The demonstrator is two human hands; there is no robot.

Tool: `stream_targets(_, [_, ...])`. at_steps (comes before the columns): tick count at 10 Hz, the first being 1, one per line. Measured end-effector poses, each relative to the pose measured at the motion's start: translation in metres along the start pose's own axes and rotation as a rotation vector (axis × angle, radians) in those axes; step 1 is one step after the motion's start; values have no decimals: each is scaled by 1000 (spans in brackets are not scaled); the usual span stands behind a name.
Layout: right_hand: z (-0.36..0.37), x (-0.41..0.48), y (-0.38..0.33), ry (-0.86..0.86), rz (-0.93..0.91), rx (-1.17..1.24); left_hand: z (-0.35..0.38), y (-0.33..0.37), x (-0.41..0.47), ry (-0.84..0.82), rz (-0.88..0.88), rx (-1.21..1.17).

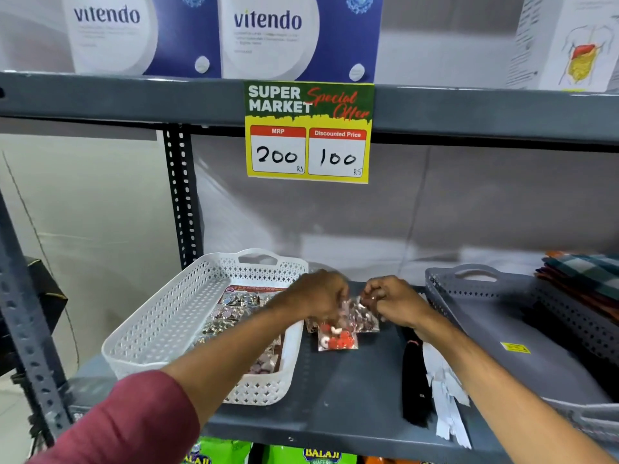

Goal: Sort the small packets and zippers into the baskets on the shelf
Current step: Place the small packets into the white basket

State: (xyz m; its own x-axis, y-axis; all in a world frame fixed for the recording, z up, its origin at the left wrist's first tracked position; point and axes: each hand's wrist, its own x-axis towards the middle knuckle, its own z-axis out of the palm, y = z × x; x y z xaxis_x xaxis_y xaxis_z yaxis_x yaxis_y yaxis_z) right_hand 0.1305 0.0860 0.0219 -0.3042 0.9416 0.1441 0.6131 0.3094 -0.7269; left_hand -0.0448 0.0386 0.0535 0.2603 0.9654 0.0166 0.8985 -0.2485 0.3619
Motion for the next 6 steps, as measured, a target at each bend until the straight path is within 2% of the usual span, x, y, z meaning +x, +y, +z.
stream_targets(1, [-8, 8, -12, 139, -40, 67, -30, -18, -2, 57, 11, -182])
stream_targets(2, [-6, 34, -39, 262, -63, 207, -76, -62, 5, 260, -67, -363])
stream_targets(3, [6, 54, -59, 218, -67, 191, -98, -98, 13, 338, -156, -373])
stream_targets(4, [39, 91, -80, 93, -45, 52, -105, -158, 30, 329, -309, -332])
stream_targets(6, [102, 134, -93, 5, 53, -238, -74, -222, 56, 149, -414, -521])
